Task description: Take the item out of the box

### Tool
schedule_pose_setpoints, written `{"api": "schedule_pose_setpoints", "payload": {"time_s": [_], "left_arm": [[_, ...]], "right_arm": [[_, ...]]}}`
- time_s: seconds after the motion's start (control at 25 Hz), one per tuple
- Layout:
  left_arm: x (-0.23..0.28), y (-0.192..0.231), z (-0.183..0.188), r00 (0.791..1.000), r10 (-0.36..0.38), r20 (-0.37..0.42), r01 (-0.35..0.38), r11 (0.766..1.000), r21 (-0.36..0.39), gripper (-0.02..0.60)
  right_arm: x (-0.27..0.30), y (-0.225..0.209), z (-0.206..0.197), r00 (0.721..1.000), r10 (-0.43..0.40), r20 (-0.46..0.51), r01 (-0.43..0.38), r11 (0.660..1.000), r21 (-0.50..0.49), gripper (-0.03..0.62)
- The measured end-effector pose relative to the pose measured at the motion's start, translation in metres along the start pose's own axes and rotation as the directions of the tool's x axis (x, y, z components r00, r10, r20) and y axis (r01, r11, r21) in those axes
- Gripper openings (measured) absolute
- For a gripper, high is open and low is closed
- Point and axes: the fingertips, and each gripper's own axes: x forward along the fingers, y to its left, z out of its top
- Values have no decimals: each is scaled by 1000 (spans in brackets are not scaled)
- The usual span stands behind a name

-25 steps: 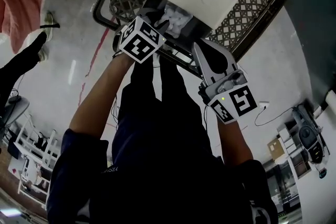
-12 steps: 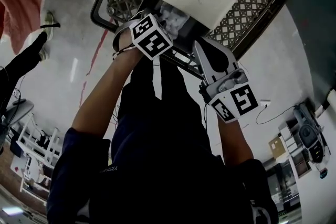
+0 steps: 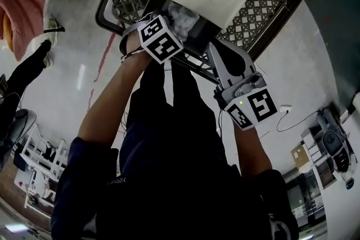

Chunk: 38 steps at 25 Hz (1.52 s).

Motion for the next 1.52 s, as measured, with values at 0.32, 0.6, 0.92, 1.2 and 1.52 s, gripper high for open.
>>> {"api": "schedule_pose_setpoints", "payload": {"time_s": [0.32, 0.6, 0.92, 1.2, 1.52], "left_arm": [[-36, 9, 17, 991, 33, 132, -25, 998, -58, 9], [-94, 14, 18, 973, 41, 226, -18, 994, -103, 6], [-191, 22, 53, 903, 139, 406, -109, 989, -96, 6], [-324, 12, 49, 797, 225, 560, -201, 974, -106, 6], [-418, -7, 63, 691, 269, 671, -267, 957, -109, 6]], "right_arm": [[-2, 2, 10, 999, -3, 33, 4, 1000, -12, 21], [-5, 28, 36, 997, 4, 73, 0, 999, -49, 21], [-18, 60, 73, 990, 13, 138, 2, 994, -108, 21], [-45, 135, 124, 972, 35, 232, 13, 979, -204, 21], [-78, 174, 172, 946, 52, 319, 40, 960, -276, 21]]}}
